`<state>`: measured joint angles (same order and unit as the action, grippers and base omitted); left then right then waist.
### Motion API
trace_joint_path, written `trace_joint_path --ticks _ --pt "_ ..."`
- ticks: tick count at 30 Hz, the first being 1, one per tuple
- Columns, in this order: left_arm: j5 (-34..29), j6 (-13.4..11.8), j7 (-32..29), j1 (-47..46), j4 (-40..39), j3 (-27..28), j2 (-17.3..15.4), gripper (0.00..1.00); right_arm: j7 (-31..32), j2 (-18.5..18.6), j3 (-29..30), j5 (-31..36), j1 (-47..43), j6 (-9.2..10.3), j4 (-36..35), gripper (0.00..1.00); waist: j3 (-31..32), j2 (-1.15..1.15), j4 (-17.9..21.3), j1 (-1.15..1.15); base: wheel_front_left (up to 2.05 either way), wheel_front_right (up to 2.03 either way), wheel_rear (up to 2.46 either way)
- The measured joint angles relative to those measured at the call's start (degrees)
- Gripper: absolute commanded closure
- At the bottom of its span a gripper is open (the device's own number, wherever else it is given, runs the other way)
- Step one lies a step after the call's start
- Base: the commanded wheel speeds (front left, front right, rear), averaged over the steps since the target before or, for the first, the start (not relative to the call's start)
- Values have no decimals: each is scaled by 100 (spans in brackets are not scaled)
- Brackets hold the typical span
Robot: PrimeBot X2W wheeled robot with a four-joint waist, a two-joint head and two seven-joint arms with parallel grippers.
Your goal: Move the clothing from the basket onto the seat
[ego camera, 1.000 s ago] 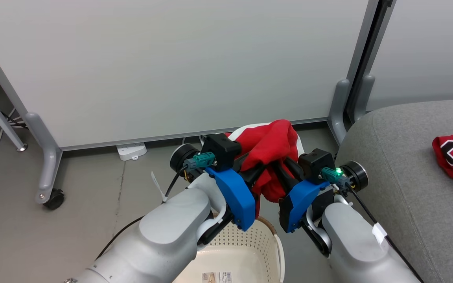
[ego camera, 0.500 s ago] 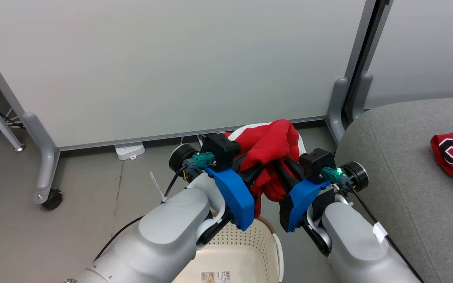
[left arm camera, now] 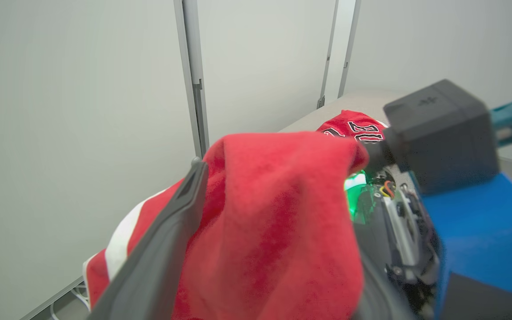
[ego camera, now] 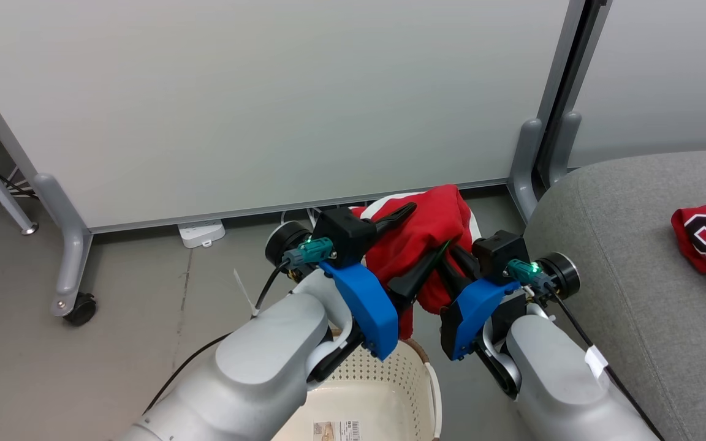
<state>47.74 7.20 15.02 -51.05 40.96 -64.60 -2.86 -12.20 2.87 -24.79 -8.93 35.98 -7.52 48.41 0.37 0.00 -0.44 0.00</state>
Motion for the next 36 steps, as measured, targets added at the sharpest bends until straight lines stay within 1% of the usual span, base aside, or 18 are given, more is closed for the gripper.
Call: trace_joint_path --ticks 3,9,12,14,15,18,23,26,32,36 --pt "-219 -27 3 257 -236 264 -69 0 -2 0 36 0 8 0 -1 100 -11 0 6 1 0 0 0" --pt "-809 -122 3 1079 -828 935 -404 0 -27 0 234 40 16 0 4 100 -53 0 13 1 0 0 0" --pt "-995 -149 3 1416 -1042 1172 -483 0 -42 2 304 79 16 0 8 100 -69 0 12 1 0 0 0" --pt "-1296 -169 2 1914 -1284 1501 -576 0 -43 18 402 111 16 0 5 100 -96 0 9 1 0 0 0" --pt "-1296 -169 2 1914 -1284 1501 -576 0 -43 18 402 111 16 0 5 100 -96 0 9 1 0 0 0" --pt "-1591 -192 3 2304 -1526 1863 -648 0 -44 33 501 146 16 0 -5 100 -128 0 -5 1 0 0 0" --pt "-1997 -182 3 2820 -1819 2442 -671 0 -43 51 631 213 2 0 -40 100 -142 0 -40 1 0 0 0" --pt "-2192 -149 3 3042 -1896 2691 -660 0 -35 51 680 246 -25 0 -56 100 -128 0 -58 1 0 0 0" --pt "-2483 -53 3 3238 -1919 2938 -587 0 -7 52 737 290 -94 0 -99 100 -94 0 -68 1 0 0 0" --pt "-2591 -38 3 3307 -1917 3060 -531 0 9 46 743 290 -129 0 -133 100 -81 0 -14 1 0 0 0"
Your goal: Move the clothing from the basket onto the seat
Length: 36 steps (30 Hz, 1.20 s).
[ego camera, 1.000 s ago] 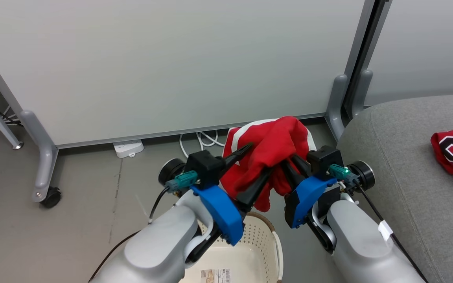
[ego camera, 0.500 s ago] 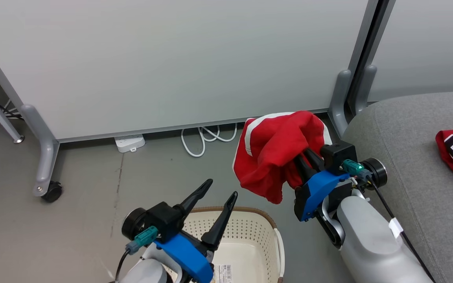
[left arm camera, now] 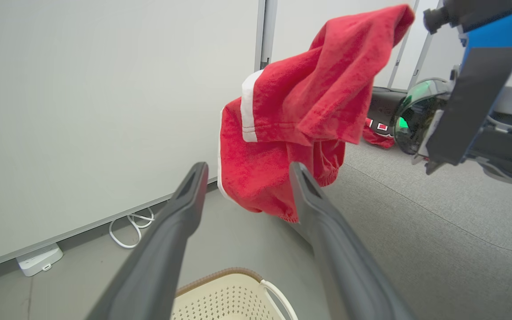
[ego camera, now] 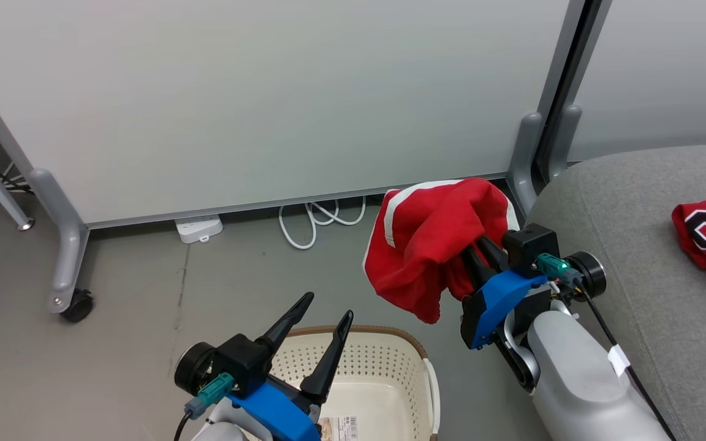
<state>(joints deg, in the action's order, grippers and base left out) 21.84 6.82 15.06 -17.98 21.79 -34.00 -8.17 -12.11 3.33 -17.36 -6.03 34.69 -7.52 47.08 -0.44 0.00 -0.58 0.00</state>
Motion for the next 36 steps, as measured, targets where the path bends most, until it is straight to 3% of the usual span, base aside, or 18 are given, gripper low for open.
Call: trace_joint_path --ticks 9,22,36 --pt "-145 43 0 32 20 171 30 0 32 -7 36 8 -7 0 -90 100 -59 0 495 -1 0 0 0" --pt "-231 49 -1 27 12 281 113 0 44 3 130 42 -53 0 -170 100 -208 0 1822 -1 0 0 0" --pt "-196 51 0 -46 51 98 104 0 24 1 286 66 -166 0 -177 100 -266 0 2886 -1 0 0 0"
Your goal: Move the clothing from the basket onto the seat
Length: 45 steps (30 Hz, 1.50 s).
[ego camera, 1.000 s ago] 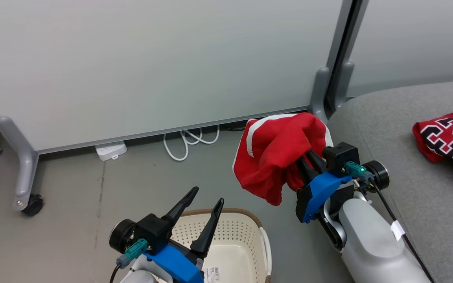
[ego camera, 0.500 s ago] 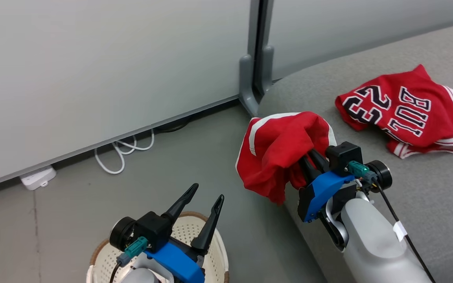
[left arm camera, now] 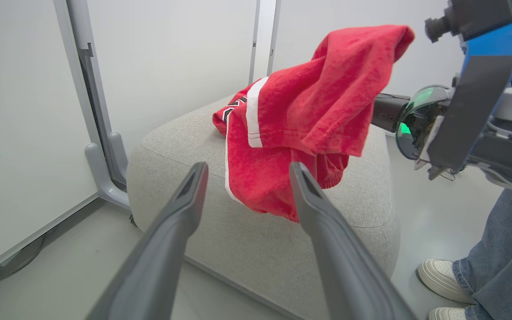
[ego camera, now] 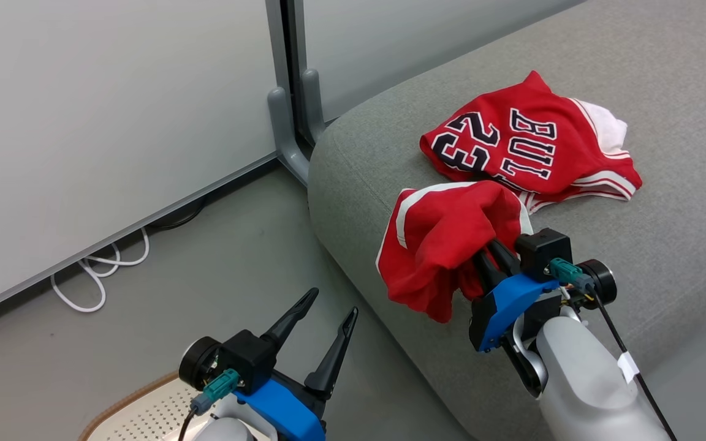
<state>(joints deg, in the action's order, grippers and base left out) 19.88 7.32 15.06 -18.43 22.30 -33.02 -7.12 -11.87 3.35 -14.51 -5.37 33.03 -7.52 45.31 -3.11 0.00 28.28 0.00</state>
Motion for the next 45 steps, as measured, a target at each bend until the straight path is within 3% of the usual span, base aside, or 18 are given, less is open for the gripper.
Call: trace_joint_path --ticks 6,15,23,29,30,32,38,45 --pt "16 0 0 -32 13 -60 -31 0 -11 -3 3 -2 -27 1 -11 100 -46 0 163 0 0 0 0" --pt "31 0 0 -193 36 -192 -80 0 30 19 155 -40 129 0 -47 100 -225 0 84 0 0 0 0" --pt "-70 8 0 -730 -37 -426 -252 0 361 983 909 100 1393 0 -235 100 -825 0 -118 0 0 0 0" --pt "-134 8 0 -1302 -177 -688 -464 0 463 1785 1941 21 2231 0 -392 100 -1528 0 -357 -1 0 0 0" --pt "-134 8 0 -1302 -177 -688 -464 0 463 1785 1941 21 2231 0 -392 100 -1528 0 -357 -1 0 0 0" --pt "-179 8 -10 -1652 -299 -816 -594 0 409 2138 2471 -23 2466 0 -436 100 -1939 0 -506 -1 0 0 0" --pt "-266 8 -99 -2177 -587 -921 -767 0 218 2440 3389 -166 2508 0 -377 100 -2778 0 -845 -1 0 0 0" --pt "-380 -9 -144 -2387 -715 -942 -859 0 -36 2495 3833 -82 2270 0 41 100 -3573 0 -1238 -1 0 0 0"
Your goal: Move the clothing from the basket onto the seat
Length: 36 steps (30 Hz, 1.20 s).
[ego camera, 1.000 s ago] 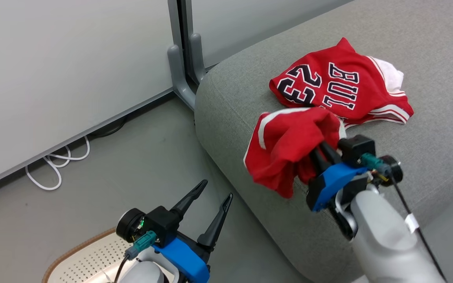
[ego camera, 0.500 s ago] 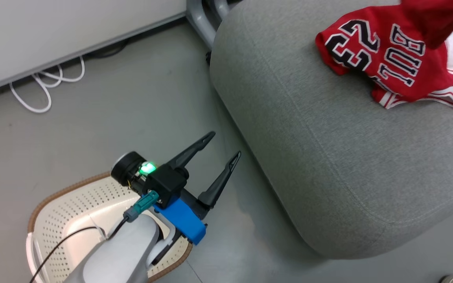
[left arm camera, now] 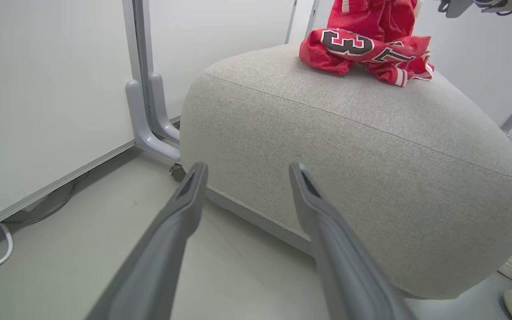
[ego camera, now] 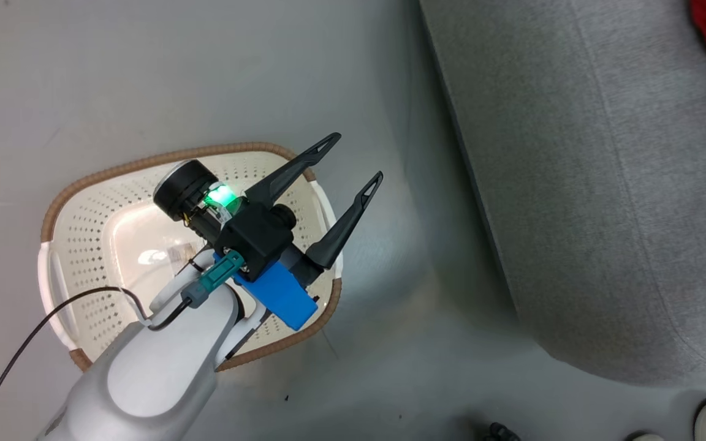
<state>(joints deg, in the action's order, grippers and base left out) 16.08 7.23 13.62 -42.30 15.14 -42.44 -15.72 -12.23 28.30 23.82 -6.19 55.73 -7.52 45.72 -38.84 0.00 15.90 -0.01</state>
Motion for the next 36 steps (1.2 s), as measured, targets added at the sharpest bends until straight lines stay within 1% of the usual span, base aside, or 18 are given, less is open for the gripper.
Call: trace_joint_path --ticks 4,8,9,11,12,16,19,21,24,25,26,27,28,33,36 --pt "1 0 0 1 -4 -38 -14 0 -101 -196 88 51 -49 0 274 100 -223 0 -152 0 0 0 0" --pt "37 -2 11 5 20 -54 -4 0 -198 -272 89 151 -49 0 434 100 -204 0 -209 0 0 0 0" --pt "37 -2 11 5 20 -54 -4 0 -198 -272 89 151 -49 0 434 85 -204 0 -209 0 0 0 0" --pt "54 -2 38 7 69 -75 36 0 -218 -279 15 270 -46 0 512 47 -102 0 -224 1 0 0 0" --pt "62 -2 51 9 90 -77 51 0 -238 -281 -11 316 -46 0 538 0 -58 0 -232 1 0 0 0" --pt "103 -1 96 52 261 -144 104 0 -259 -279 -75 479 -95 0 669 0 182 0 -278 1 0 0 0" --pt "187 -1 119 172 417 -180 223 0 -266 -270 -211 534 -268 0 724 0 447 0 -329 1 0 0 0" --pt "225 -1 121 221 464 -167 258 0 -266 -274 -271 537 -337 0 722 0 547 0 -349 1 0 0 0" --pt "342 -1 137 453 538 -18 344 0 -269 -342 -509 570 -604 0 638 0 887 0 -409 2 0 0 0" --pt "394 -1 138 658 533 119 411 0 -272 -411 -692 554 -837 0 465 0 1134 0 -449 3 0 0 0" --pt "394 -1 138 658 533 119 411 0 -272 -411 -692 554 -837 0 465 0 1134 0 -449 3 0 0 0" --pt "411 -3 140 900 537 288 449 0 -274 -521 -857 545 -1078 0 163 0 1384 0 -490 3 0 0 0" --pt "411 -3 140 900 537 288 449 0 -274 -521 -857 545 -1078 0 163 0 1384 0 -490 3 0 0 0" --pt "457 -52 143 1473 536 770 610 0 -275 -935 -1289 524 -1874 0 -656 0 1993 0 -612 3 0 0 0" --pt "457 -69 143 1823 522 1083 711 0 -272 -1095 -1523 475 -2379 0 -1044 0 2328 0 -724 4 0 0 0"
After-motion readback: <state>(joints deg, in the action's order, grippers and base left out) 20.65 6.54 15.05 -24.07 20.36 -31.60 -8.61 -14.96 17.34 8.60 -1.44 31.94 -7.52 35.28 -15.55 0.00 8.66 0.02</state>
